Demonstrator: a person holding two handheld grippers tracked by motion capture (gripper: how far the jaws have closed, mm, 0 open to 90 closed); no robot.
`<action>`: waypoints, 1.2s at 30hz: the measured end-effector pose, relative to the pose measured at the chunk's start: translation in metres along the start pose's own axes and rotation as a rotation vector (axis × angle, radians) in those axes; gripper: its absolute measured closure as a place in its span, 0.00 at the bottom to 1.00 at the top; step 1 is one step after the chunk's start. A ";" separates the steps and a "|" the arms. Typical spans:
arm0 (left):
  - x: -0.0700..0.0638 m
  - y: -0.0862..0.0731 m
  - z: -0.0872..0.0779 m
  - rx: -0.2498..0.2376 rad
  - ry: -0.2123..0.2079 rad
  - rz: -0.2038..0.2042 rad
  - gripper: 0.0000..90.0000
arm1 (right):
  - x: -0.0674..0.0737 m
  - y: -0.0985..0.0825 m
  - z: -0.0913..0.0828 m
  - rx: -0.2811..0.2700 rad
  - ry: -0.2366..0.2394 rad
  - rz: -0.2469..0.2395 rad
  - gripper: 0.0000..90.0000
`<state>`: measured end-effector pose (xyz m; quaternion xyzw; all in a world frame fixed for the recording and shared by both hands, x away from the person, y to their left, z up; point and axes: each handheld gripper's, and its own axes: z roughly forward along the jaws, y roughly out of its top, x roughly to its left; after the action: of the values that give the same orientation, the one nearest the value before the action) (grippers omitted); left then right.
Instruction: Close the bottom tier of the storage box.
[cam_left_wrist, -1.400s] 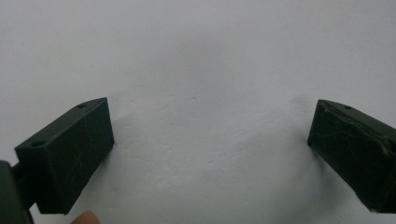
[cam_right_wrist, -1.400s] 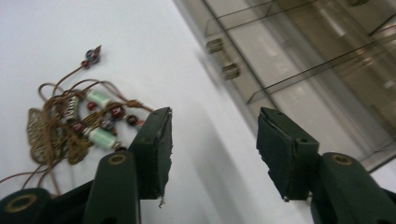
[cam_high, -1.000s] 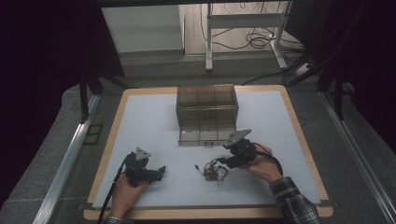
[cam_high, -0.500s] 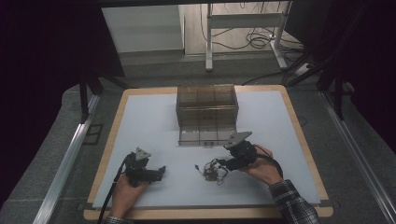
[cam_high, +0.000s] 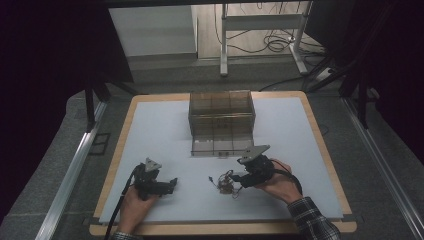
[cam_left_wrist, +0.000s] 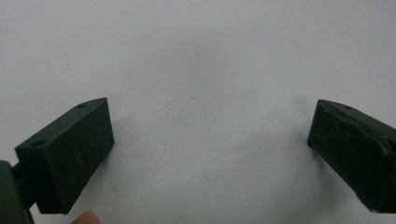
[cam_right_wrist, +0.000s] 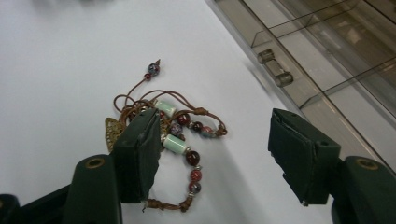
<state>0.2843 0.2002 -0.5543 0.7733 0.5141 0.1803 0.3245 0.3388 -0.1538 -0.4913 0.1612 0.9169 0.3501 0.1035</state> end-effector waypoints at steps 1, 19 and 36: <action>0.000 0.000 0.000 0.000 0.000 0.000 0.01 | 0.000 0.000 0.000 0.003 0.007 0.003 0.38; 0.000 0.000 0.000 0.003 -0.001 0.004 0.01 | 0.019 0.005 0.007 0.018 0.104 -0.061 0.58; 0.000 0.000 0.000 0.003 -0.001 0.004 0.01 | 0.028 0.007 0.020 0.044 0.132 -0.094 0.74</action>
<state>0.2844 0.2006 -0.5541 0.7749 0.5127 0.1798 0.3230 0.3201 -0.1262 -0.5033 0.0966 0.9358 0.3344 0.0556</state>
